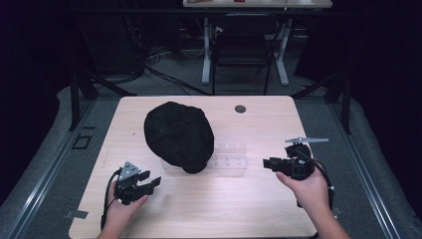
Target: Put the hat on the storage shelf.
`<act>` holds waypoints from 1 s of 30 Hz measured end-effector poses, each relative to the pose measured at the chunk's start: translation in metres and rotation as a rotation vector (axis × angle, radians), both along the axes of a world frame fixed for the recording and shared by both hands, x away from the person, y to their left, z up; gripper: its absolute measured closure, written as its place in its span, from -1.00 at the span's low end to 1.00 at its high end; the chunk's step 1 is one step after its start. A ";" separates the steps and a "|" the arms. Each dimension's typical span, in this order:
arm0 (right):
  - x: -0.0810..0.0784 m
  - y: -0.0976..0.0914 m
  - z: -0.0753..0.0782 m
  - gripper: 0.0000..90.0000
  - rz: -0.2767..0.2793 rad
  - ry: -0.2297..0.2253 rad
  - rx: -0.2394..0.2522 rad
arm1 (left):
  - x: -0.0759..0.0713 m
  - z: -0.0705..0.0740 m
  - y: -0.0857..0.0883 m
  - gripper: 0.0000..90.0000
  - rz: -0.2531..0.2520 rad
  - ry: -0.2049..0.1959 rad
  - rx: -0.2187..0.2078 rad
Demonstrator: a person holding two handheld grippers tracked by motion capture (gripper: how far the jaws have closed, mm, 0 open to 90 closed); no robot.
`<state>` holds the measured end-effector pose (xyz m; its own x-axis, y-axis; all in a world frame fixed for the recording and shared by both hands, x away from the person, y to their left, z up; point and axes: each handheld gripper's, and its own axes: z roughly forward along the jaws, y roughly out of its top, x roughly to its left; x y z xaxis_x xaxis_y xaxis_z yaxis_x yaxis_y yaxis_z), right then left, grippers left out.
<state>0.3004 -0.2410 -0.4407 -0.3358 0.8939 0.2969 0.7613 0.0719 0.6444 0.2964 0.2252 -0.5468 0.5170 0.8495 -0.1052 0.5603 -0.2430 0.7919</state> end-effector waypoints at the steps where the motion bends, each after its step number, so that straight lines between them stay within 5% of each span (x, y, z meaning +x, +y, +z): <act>1: -0.003 0.000 -0.005 0.51 -0.007 -0.015 -0.017 | 0.000 0.000 0.000 0.07 -0.001 0.002 -0.001; 7: -0.016 -0.004 -0.042 0.50 -0.043 -0.060 -0.044 | 0.001 -0.001 0.000 0.07 0.000 0.006 -0.004; 17: -0.024 -0.012 -0.078 0.41 -0.065 -0.070 -0.052 | 0.003 -0.005 0.002 0.05 0.012 0.007 -0.001; 24: -0.023 -0.011 -0.094 0.40 -0.074 -0.068 -0.041 | 0.000 -0.007 0.001 0.05 0.001 -0.004 -0.004; 30: -0.027 -0.012 -0.103 0.39 -0.080 -0.118 -0.065 | -0.001 -0.009 -0.003 0.05 -0.017 0.001 0.005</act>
<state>0.2730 -0.2525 -0.5437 -0.2917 0.9352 0.2006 0.6854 0.0581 0.7258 0.2953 0.2224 -0.5556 0.5310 0.8413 -0.1013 0.5569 -0.2563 0.7901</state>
